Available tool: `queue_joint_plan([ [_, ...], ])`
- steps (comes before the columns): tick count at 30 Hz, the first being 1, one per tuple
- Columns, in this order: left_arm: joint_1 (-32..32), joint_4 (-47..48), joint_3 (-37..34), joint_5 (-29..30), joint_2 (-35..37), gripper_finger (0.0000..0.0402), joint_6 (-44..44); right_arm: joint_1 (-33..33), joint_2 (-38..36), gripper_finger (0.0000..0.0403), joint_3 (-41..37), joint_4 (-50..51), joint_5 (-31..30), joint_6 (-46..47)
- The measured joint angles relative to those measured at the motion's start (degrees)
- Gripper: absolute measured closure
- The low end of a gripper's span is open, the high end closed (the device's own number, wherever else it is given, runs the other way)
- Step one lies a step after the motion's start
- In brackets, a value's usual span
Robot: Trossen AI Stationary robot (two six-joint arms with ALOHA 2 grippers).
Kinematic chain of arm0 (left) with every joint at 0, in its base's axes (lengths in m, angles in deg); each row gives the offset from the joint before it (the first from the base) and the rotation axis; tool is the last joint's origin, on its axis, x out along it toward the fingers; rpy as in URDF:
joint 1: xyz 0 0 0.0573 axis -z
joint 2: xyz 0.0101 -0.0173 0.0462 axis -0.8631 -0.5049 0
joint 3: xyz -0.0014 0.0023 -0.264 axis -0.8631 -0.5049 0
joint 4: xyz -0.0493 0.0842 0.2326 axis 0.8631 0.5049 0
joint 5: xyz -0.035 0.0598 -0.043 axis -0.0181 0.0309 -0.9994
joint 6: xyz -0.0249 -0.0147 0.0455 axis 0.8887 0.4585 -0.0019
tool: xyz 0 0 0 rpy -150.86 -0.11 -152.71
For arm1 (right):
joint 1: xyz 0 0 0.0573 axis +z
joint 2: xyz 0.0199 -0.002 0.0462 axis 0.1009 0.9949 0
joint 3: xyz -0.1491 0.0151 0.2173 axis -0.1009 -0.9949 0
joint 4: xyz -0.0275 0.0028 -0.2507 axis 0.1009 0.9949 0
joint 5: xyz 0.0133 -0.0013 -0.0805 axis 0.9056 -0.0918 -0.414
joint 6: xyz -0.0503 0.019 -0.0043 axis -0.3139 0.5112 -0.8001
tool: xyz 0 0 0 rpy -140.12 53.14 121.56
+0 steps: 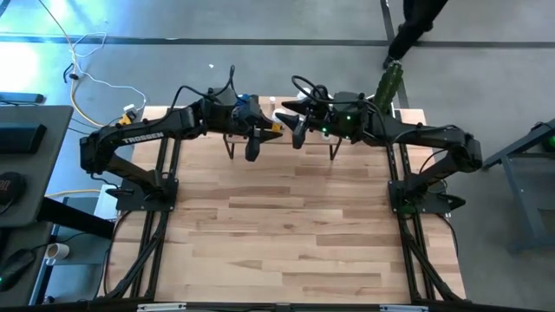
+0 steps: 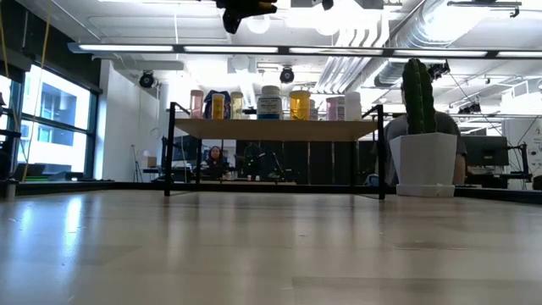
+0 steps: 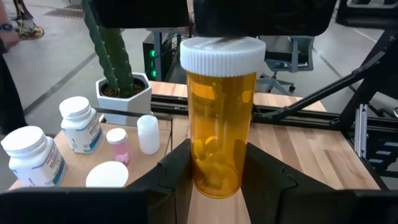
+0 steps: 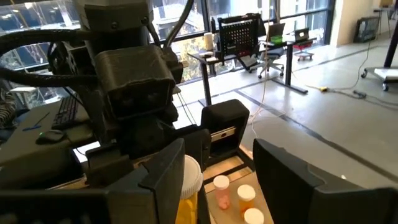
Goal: Pick and place medicine bottles onto shelf by color
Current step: Put the orange pill bottle on the shelf
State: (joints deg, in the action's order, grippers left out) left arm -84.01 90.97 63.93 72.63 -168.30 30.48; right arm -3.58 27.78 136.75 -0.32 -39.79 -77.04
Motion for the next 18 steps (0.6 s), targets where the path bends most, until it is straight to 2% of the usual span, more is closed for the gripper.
queue_joint_plan([
  [9, 0.0, 0.0, 0.1, -0.1, 0.1, 0.031, 0.0, -0.6, -0.7, 0.0221, -0.1, -2.5, 0.0, -4.1],
  [12, 0.0, 0.2, 0.1, 0.2, 0.1, 0.0307, 0.0, -1.6, -1.0, 0.0221, -0.1, -3.3, 2.1, -3.8],
  [14, 0.0, 0.3, 0.1, 0.4, 0.1, 0.0303, 0.0, -2.4, -1.1, 0.0221, -0.1, -5.0, 5.6, -3.9],
  [18, 0.0, 0.4, 0.1, 2.1, 0.1, 0.0301, 0.0, -5.3, -1.4, 0.0221, -0.1, -7.8, 18.8, -5.0],
])
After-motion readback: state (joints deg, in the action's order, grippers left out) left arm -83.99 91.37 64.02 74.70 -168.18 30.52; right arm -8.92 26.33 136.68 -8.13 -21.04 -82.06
